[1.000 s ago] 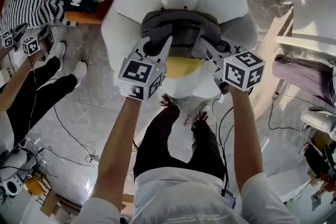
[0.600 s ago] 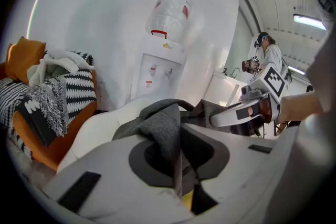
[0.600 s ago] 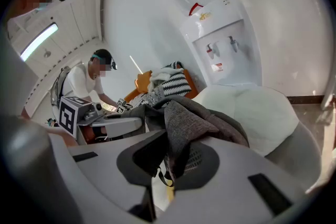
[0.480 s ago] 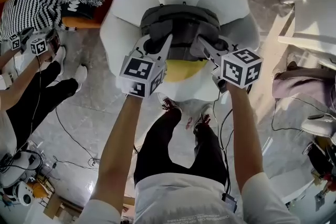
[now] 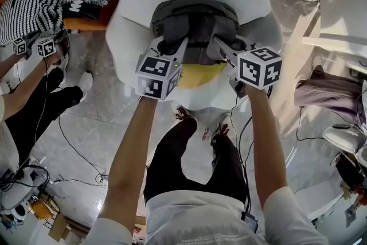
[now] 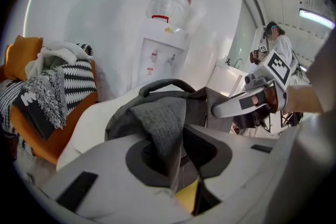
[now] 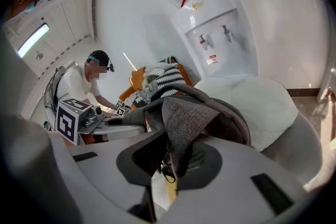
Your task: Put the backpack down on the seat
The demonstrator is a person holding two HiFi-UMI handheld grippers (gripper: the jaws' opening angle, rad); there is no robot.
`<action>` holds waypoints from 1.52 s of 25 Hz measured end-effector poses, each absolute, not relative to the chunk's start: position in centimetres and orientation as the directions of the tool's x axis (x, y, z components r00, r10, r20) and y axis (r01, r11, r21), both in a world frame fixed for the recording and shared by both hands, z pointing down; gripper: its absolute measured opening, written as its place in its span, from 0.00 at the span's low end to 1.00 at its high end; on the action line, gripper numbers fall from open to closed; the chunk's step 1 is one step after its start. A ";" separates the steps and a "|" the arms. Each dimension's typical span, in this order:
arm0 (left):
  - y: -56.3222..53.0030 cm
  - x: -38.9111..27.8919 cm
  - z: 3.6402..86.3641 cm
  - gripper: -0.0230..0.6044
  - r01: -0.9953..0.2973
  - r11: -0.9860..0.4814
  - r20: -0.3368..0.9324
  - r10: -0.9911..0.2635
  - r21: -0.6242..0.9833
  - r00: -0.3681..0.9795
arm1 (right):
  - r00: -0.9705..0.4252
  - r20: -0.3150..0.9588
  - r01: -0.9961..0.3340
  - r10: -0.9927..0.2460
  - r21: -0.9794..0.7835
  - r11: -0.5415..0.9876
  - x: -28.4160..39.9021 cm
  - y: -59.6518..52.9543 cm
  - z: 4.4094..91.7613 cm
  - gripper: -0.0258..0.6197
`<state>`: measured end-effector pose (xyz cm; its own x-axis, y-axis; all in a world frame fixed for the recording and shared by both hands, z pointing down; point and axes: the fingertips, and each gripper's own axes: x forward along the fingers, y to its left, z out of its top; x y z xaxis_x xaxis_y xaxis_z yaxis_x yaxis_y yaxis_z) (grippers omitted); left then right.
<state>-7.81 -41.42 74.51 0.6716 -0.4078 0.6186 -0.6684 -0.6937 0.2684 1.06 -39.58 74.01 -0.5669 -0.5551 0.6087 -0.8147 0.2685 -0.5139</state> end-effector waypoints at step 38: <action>-38.3 -11.2 73.8 0.52 -0.801 -0.567 0.688 -0.505 0.191 0.521 | -0.305 0.726 -0.944 -0.616 -0.315 0.097 6.9 -35.5 73.0 0.28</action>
